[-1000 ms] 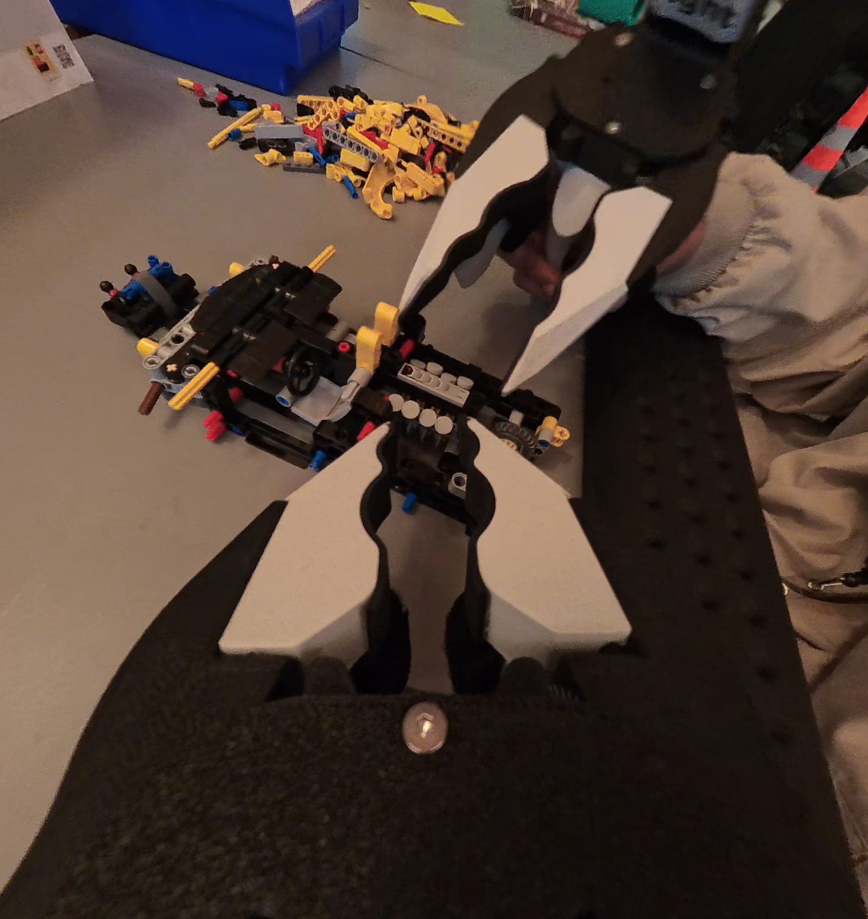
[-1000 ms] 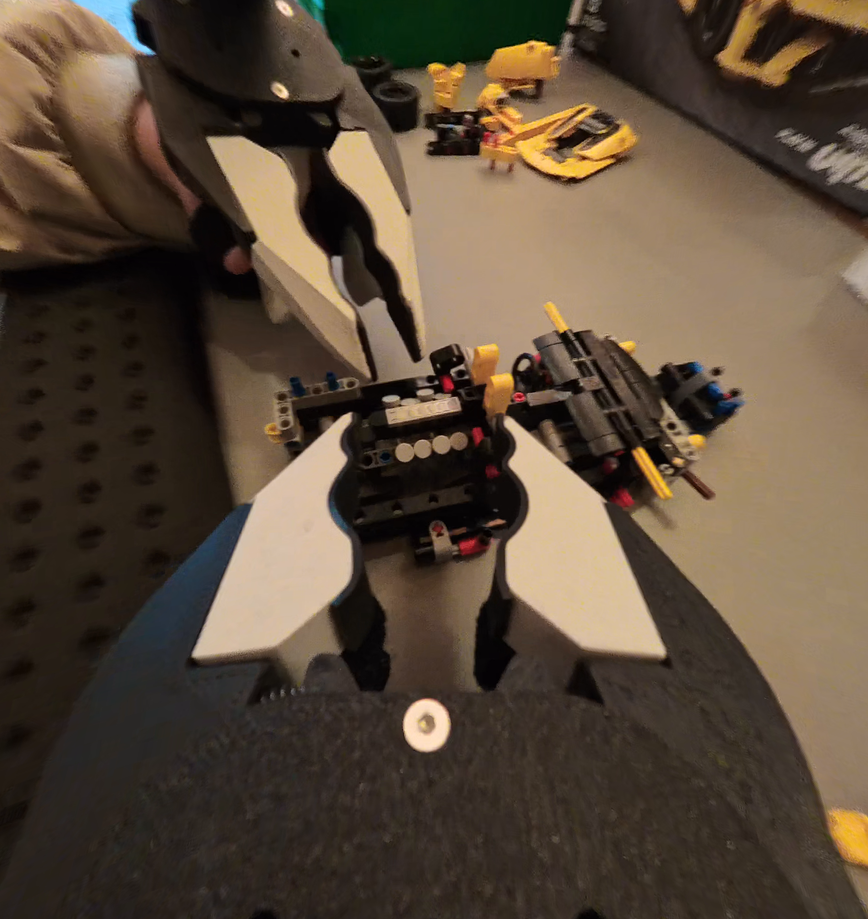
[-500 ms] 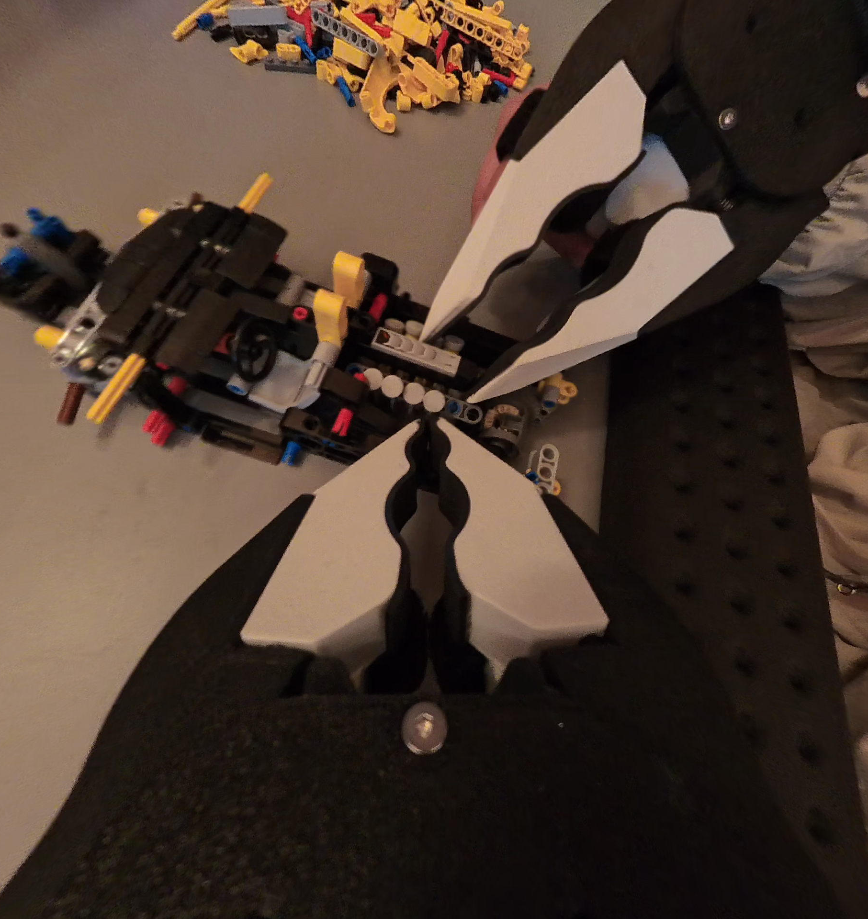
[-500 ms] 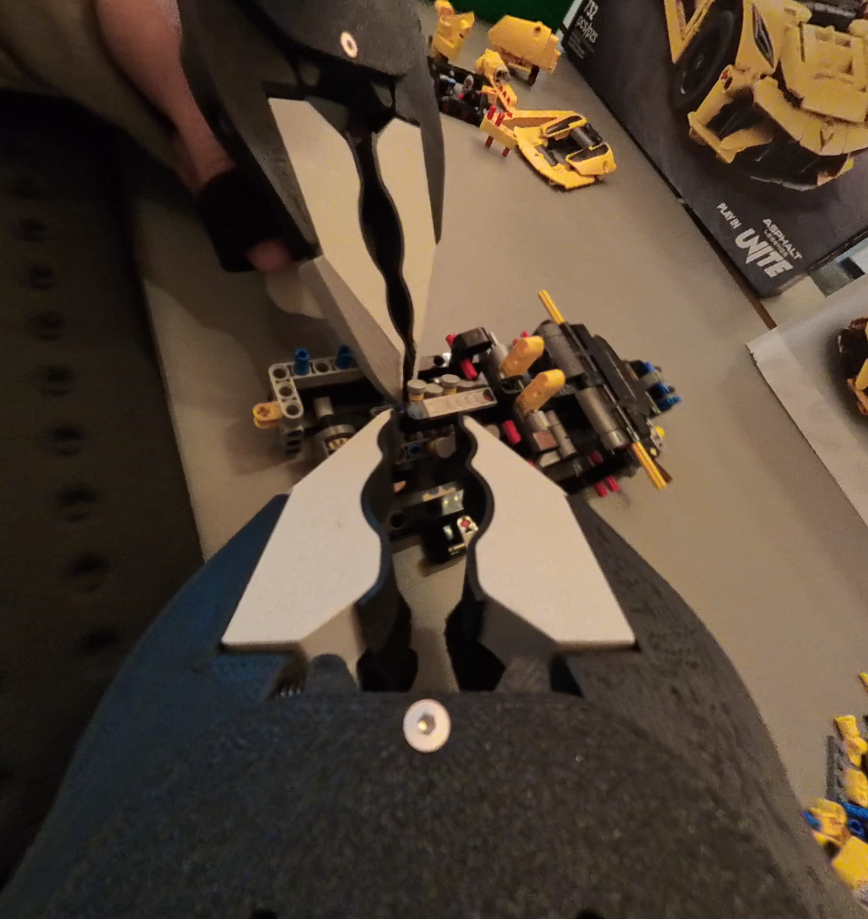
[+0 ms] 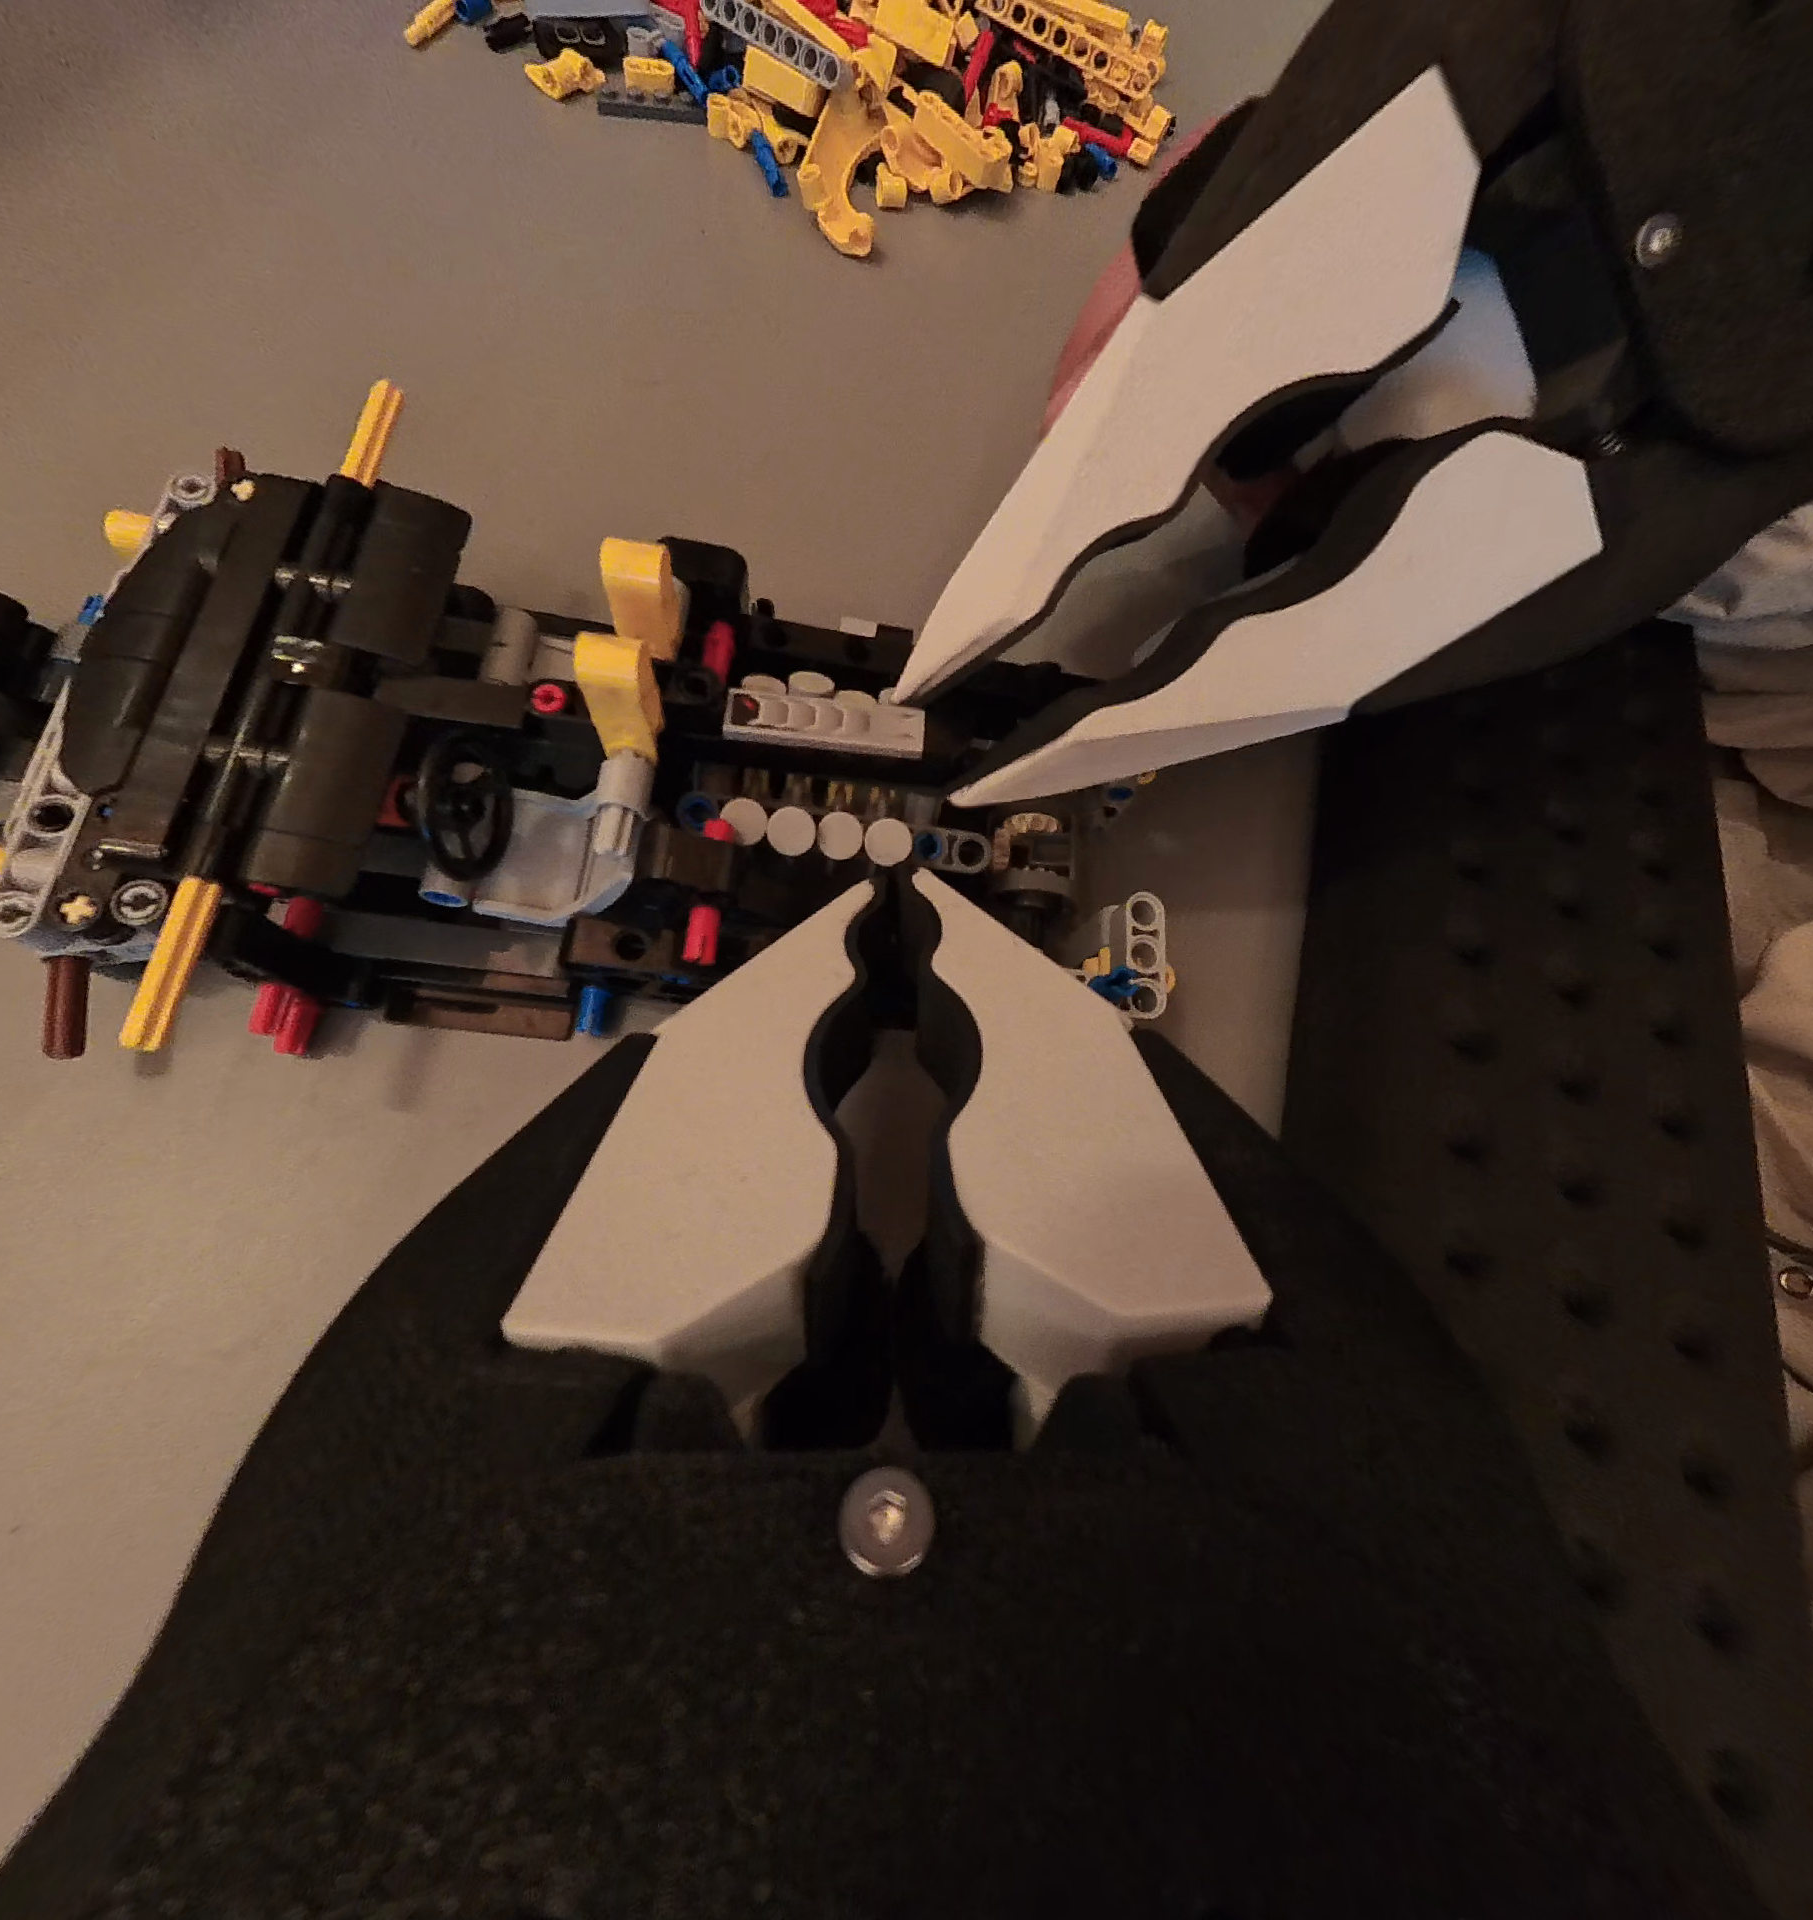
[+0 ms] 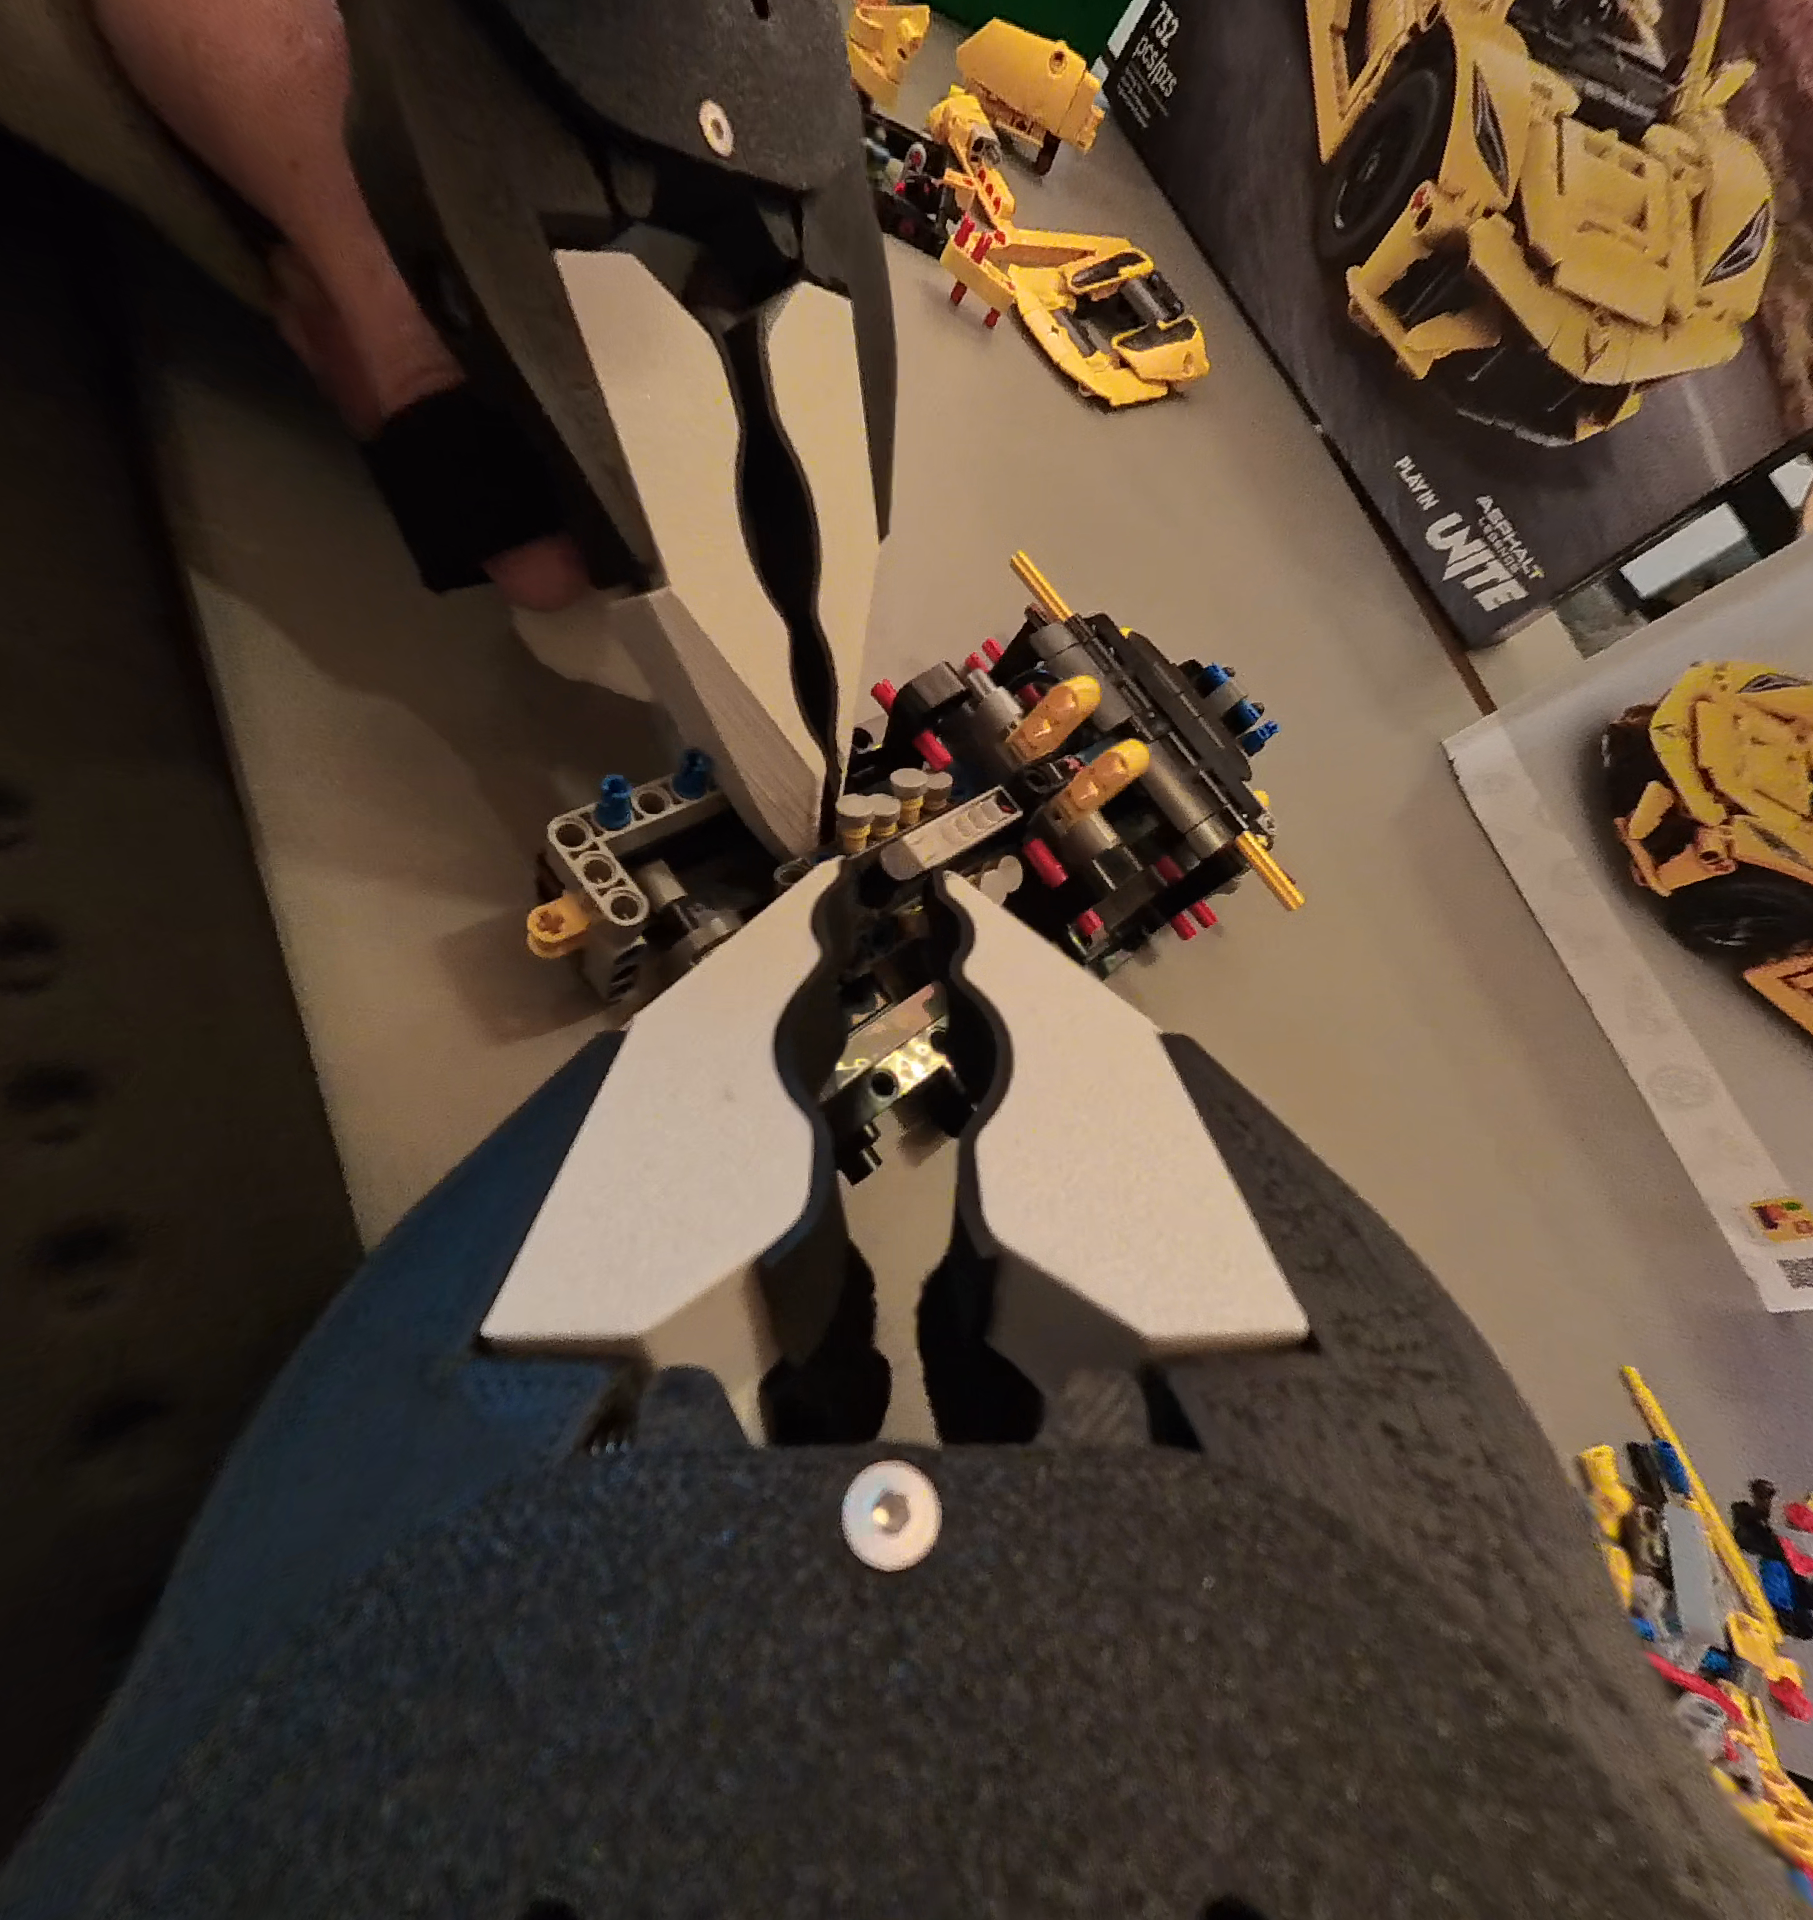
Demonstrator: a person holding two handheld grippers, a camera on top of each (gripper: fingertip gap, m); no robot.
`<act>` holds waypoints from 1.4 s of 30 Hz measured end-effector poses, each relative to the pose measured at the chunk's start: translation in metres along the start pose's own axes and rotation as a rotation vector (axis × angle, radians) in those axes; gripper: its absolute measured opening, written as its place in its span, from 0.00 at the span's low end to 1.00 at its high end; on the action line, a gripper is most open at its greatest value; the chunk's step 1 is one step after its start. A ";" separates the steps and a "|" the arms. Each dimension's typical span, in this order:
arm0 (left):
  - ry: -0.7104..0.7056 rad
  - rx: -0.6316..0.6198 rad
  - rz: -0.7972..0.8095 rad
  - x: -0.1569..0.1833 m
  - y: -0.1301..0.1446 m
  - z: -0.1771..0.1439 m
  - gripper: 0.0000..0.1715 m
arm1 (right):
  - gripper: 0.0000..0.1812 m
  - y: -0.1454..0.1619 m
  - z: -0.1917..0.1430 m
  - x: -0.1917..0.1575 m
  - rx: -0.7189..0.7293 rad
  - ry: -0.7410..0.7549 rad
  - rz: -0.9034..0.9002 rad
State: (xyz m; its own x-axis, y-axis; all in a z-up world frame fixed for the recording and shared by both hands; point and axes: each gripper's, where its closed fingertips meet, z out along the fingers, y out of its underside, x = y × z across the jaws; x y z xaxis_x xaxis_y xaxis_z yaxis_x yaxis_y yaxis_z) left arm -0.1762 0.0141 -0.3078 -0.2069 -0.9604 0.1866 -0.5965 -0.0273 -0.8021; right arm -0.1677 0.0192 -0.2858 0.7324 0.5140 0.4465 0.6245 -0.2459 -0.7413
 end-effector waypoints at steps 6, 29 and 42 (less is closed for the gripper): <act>-0.009 0.002 0.002 -0.001 -0.001 0.000 0.01 | 0.05 -0.002 -0.002 0.003 0.014 0.015 0.008; -0.101 0.132 0.002 -0.018 -0.027 -0.006 0.06 | 0.04 0.021 0.000 0.041 -0.047 0.139 0.149; -0.355 0.069 0.045 -0.076 -0.045 -0.028 0.10 | 0.03 0.052 0.000 0.093 -0.050 0.124 0.465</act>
State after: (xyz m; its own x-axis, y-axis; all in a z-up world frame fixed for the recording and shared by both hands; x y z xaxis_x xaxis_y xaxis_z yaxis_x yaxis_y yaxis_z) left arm -0.1553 0.0966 -0.2696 0.0576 -0.9972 -0.0483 -0.5370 0.0099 -0.8435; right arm -0.0672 0.0544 -0.2828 0.9619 0.2393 0.1320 0.2333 -0.4673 -0.8528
